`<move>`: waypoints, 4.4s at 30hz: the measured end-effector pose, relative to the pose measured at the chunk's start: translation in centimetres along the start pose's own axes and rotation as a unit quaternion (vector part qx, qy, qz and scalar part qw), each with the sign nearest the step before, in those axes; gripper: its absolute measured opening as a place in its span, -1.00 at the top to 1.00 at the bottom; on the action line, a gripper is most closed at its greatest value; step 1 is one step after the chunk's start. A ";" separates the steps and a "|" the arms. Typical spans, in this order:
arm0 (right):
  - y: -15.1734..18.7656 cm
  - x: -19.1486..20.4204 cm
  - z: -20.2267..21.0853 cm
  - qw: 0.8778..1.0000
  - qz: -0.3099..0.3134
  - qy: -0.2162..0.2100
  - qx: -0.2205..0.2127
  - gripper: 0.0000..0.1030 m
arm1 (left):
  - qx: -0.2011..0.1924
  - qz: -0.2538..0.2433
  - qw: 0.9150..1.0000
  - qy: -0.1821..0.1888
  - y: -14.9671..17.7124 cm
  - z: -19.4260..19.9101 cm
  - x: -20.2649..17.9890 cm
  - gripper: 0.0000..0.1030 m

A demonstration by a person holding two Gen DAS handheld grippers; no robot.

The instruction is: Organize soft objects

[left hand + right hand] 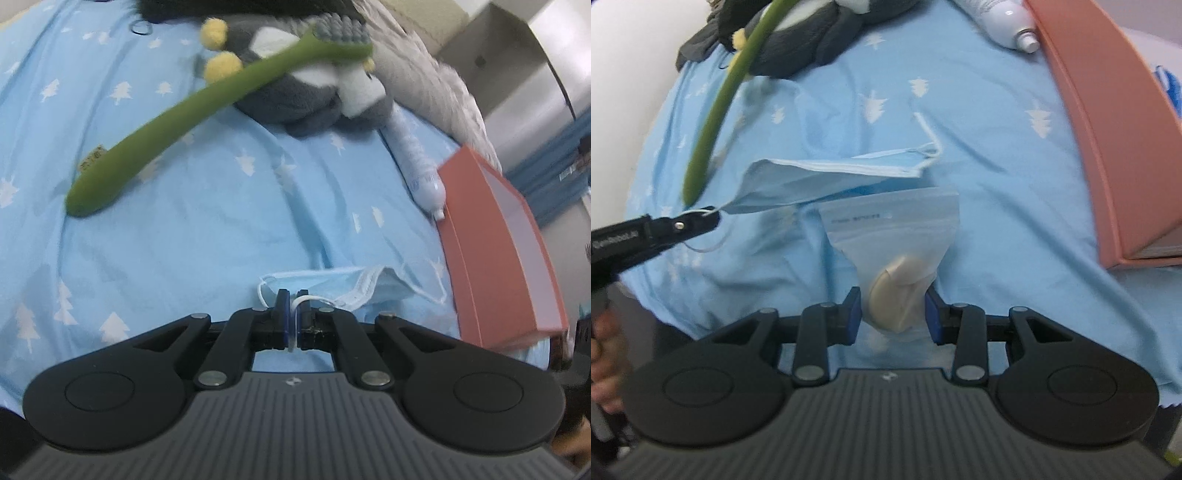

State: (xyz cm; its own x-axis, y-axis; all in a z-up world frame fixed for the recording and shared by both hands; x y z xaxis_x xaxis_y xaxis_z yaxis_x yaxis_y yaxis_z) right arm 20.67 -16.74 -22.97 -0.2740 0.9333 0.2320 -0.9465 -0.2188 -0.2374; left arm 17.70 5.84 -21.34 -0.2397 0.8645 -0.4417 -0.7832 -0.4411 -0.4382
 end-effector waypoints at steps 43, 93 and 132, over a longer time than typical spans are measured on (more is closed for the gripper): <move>1.5 -5.4 1.7 0.985 -0.084 0.030 -0.148 -0.27 | 0.124 -0.359 0.925 0.014 1.2 -9.9 -8.3 0.04; 1.0 -0.5 14.7 0.956 -0.032 0.053 -0.288 0.31 | -0.067 -0.164 0.983 0.040 -1.7 7.2 -14.6 0.78; -9.5 -20.3 16.6 0.943 -0.132 0.138 -0.273 0.31 | 0.029 -0.244 0.963 0.112 -10.1 -11.5 -38.4 0.77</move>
State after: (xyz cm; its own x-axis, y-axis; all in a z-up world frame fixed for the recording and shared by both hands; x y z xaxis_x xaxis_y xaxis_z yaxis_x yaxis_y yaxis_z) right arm 32.39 -38.32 -9.79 0.0838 0.9898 0.1150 -0.7253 0.1397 -0.6741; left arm 41.36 -25.71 -8.93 0.2903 0.8889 -0.3543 -0.8030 0.0249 -0.5955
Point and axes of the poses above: each gripper's, at about its wrist camera, not at the fingertips, and z roughly against the way its jaws point, x to its left, y to its underside, the point moved 4 cm from there along -z, roughly the way its jaws point, and after that the axes turned 2 degrees about y, right-handed, at the moved point
